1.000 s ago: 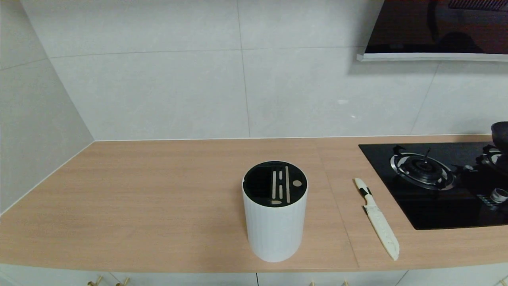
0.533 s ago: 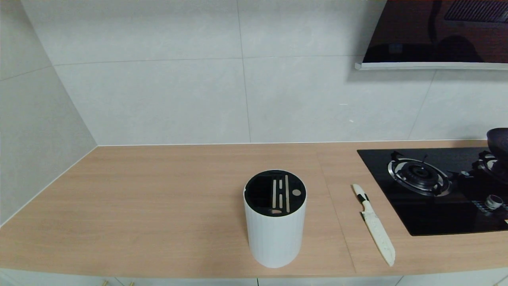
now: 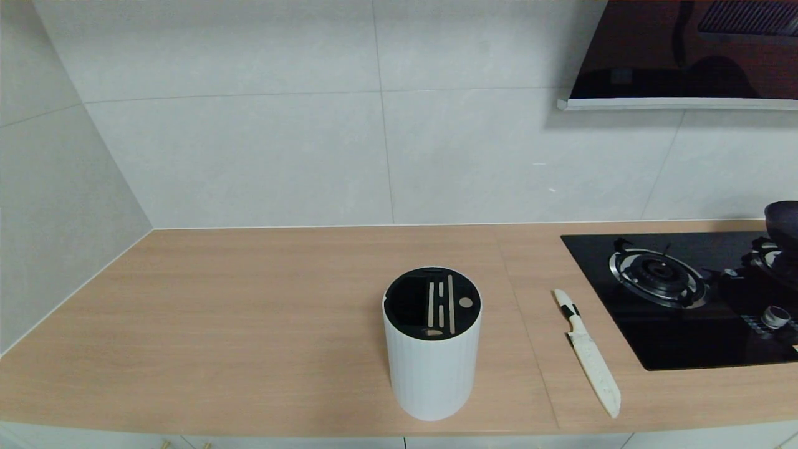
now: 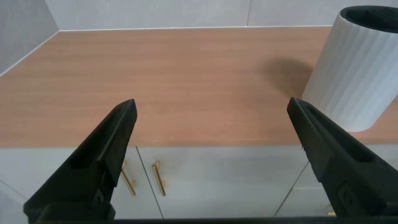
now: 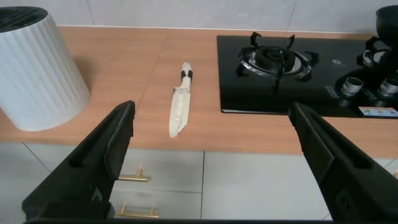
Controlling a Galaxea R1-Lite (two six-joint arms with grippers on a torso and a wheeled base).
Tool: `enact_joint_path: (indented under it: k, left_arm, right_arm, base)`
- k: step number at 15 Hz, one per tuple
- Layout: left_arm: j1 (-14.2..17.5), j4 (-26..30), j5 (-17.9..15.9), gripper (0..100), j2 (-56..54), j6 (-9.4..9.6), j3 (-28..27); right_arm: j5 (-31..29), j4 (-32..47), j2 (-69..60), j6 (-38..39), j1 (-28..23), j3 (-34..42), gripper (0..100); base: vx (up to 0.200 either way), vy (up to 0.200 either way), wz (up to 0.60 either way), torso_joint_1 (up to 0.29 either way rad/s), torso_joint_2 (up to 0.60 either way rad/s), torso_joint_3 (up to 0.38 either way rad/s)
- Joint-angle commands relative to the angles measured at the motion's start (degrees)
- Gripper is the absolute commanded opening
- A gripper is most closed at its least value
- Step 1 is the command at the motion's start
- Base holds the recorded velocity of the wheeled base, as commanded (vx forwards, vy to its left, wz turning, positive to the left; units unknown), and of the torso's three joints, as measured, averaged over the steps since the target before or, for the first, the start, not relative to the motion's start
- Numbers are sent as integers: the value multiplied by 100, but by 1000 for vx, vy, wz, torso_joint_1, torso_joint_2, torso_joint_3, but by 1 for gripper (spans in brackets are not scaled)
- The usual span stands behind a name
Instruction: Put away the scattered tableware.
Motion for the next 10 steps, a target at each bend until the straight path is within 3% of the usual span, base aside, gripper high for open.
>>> enact_joint_path:
  k: [1,5,10]
  left_arm:
    - [4,-1,0,100,9,0,2]
    - [4,-1,0,100,9,0,2]
    - [4,-1,9,100,9,-9,2]
  right_arm:
    - [112,-364,40,185,2,-433,100]
    - [1210,-276,1147,238,46,-872,100]
    - [1316,-329,3600,264,116,-1927,100]
  base:
    - [0,0,0,0,0,0]
    - [0,0,0,0,0,0]
    - [0,0,0,0,0,0]
